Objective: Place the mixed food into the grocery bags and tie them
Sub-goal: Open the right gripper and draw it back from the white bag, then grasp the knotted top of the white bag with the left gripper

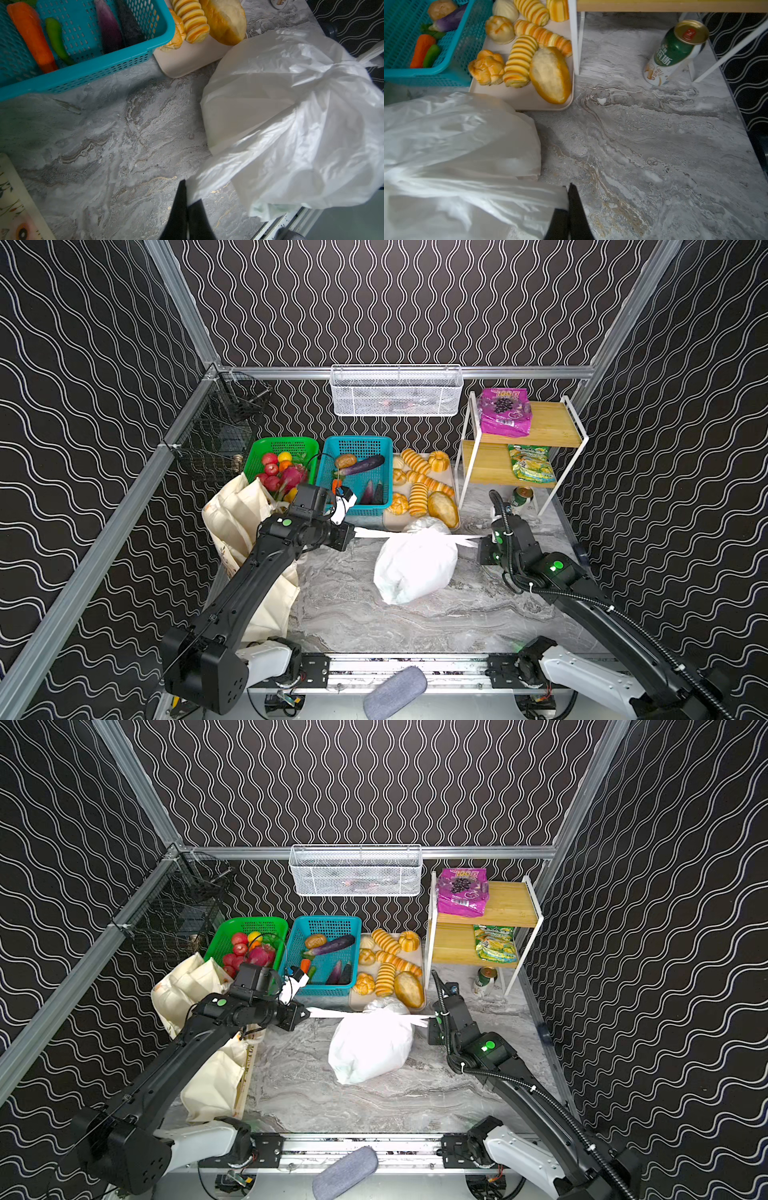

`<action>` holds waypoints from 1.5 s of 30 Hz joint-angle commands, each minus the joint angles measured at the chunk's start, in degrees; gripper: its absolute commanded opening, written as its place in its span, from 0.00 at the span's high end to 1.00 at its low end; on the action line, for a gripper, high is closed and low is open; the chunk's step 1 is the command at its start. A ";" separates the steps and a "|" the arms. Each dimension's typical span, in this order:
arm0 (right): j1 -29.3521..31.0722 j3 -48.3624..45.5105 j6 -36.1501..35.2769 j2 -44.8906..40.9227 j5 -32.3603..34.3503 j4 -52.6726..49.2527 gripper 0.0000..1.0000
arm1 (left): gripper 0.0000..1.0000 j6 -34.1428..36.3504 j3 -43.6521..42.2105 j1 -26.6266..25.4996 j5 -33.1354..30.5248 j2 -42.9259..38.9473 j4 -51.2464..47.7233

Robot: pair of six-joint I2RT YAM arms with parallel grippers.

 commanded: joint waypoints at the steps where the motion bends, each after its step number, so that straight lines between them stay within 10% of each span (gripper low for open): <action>1: -6.41 -1.85 2.77 -0.01 17.15 -4.05 1.00 | 1.00 -1.31 -2.01 3.50 -17.95 -0.37 -4.28; 8: -10.87 -2.06 -0.70 0.13 11.19 0.25 1.00 | 1.00 -0.89 -4.17 6.33 -14.82 -1.59 -3.59; 11: -10.90 -1.78 -10.14 0.11 -9.01 4.73 1.00 | 1.00 1.15 -1.72 6.33 -3.55 -1.46 -3.16; 15: -10.72 -0.33 -14.99 0.43 -28.87 7.19 0.63 | 0.48 1.97 2.81 6.28 14.10 -0.77 -2.38; 19: -10.75 0.78 -15.93 -3.56 -33.21 9.81 0.37 | 0.21 0.03 7.19 6.10 13.68 -2.22 -1.51; 23: -10.83 0.36 -13.49 -8.41 -28.31 13.26 0.20 | 0.24 0.57 10.64 1.85 13.86 -1.72 0.17; 33: -11.66 -1.33 0.15 -7.78 -11.80 9.45 0.03 | 0.17 -4.28 13.76 -27.30 -1.15 12.69 3.69; 40: -12.87 0.91 2.38 -3.65 -25.58 7.83 0.01 | 0.13 -10.74 14.06 -35.35 -9.40 20.15 6.15; 45: -12.87 -1.32 6.22 -9.03 -21.29 10.42 0.01 | 0.05 -14.62 14.00 -38.91 -13.33 22.87 6.59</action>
